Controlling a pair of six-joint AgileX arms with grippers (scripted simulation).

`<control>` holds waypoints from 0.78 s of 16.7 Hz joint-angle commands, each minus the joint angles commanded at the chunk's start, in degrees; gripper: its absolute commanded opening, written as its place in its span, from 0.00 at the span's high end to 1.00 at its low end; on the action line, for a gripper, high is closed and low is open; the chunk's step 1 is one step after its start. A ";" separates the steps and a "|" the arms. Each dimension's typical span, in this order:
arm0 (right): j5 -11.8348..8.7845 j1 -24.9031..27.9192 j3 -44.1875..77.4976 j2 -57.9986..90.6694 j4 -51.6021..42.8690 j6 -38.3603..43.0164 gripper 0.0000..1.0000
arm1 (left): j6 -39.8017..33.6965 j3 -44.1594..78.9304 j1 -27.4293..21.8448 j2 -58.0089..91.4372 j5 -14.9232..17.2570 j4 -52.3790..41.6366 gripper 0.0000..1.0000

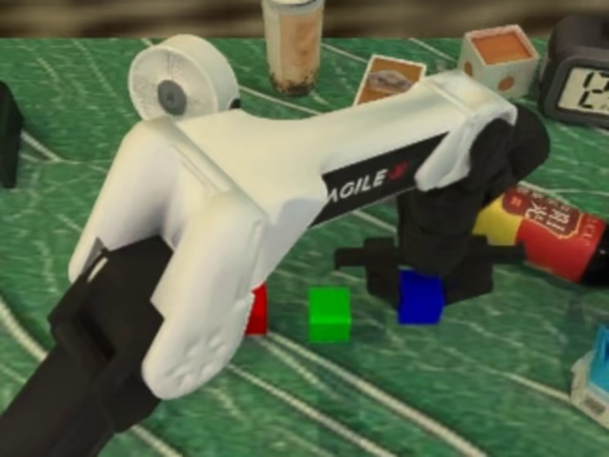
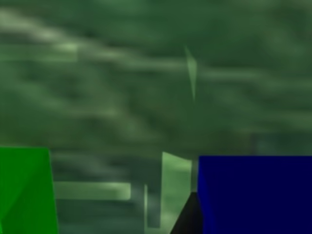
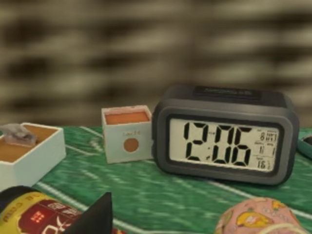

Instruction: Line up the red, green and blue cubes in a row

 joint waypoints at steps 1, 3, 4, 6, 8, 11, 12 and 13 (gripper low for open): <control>0.00 0.00 0.00 0.00 0.00 0.00 0.00 | 0.00 0.00 0.00 0.00 0.00 0.00 0.55; 0.00 0.00 0.00 0.00 0.00 0.00 0.00 | 0.00 0.00 0.00 0.00 0.00 0.00 0.40; 0.00 0.00 0.00 0.00 0.00 0.00 0.00 | 0.00 0.00 0.00 0.00 0.00 0.00 0.32; 0.00 0.00 0.00 0.00 0.00 0.00 0.00 | 0.00 0.00 0.00 0.00 0.00 0.00 0.17; 0.00 0.00 0.00 0.00 0.00 0.00 0.00 | 0.00 0.00 0.00 0.00 0.00 0.00 0.02; 0.00 0.00 0.00 0.00 0.00 0.00 0.00 | 0.00 0.00 0.00 0.00 0.00 0.00 0.00; 0.00 0.00 0.00 0.00 0.00 0.00 0.00 | 0.00 0.00 0.00 0.00 0.00 0.00 0.00; 0.00 0.00 0.00 0.00 0.00 0.00 0.00 | 0.00 0.00 0.00 0.00 0.00 0.00 0.00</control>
